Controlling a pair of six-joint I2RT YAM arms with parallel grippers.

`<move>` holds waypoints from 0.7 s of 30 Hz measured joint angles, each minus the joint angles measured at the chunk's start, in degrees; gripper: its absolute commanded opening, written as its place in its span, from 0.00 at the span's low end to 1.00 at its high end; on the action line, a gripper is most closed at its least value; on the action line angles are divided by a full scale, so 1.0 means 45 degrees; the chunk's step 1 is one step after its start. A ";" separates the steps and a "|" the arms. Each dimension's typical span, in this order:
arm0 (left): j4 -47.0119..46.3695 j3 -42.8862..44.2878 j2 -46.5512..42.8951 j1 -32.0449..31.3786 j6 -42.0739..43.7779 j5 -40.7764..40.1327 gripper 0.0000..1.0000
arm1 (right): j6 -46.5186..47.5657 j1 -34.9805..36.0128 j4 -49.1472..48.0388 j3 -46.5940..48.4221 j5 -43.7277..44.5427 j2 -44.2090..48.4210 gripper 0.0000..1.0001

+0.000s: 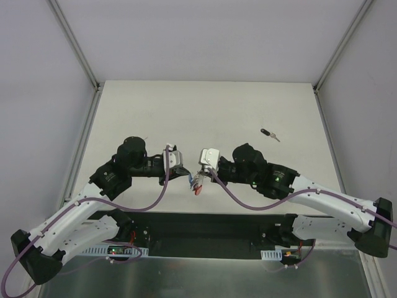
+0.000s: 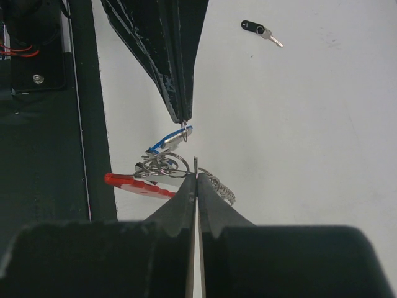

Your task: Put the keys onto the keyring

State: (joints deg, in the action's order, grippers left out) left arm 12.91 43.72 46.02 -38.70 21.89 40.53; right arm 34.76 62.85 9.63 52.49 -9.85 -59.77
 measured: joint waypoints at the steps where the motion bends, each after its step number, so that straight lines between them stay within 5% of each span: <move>1: -0.0083 -0.0039 -0.0053 0.0000 0.0000 0.0000 0.00 | 0.0000 0.0029 -0.0044 0.0005 -0.0034 -0.0087 0.01; 21: -0.0447 -0.0136 -0.0418 0.0000 0.0005 -0.0005 0.00 | -0.0049 0.0253 -0.0199 0.0219 -0.0112 -0.0597 0.01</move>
State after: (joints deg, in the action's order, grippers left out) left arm 10.90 43.11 44.14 -38.70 21.91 40.51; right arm 34.54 63.99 8.73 53.47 -10.35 -62.46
